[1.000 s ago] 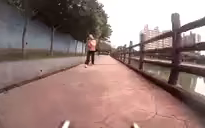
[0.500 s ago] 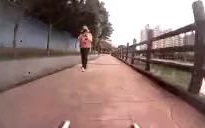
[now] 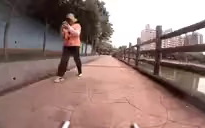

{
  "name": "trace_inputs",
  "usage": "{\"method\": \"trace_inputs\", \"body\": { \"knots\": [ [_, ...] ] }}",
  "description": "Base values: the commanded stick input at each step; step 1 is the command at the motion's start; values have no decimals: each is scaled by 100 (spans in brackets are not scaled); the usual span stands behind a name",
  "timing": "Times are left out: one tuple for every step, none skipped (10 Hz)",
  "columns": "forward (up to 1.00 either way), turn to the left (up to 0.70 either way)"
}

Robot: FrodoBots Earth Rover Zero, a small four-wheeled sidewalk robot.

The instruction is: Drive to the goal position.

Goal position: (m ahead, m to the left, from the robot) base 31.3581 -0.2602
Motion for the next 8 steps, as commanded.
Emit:
{"method": "trace_inputs", "body": {
  "knots": [
    [100,0],
    [100,-1],
    [100,-19],
    [100,-40],
    [100,-40],
    [100,-25],
    [100,0],
    [100,0]
  ]
}}
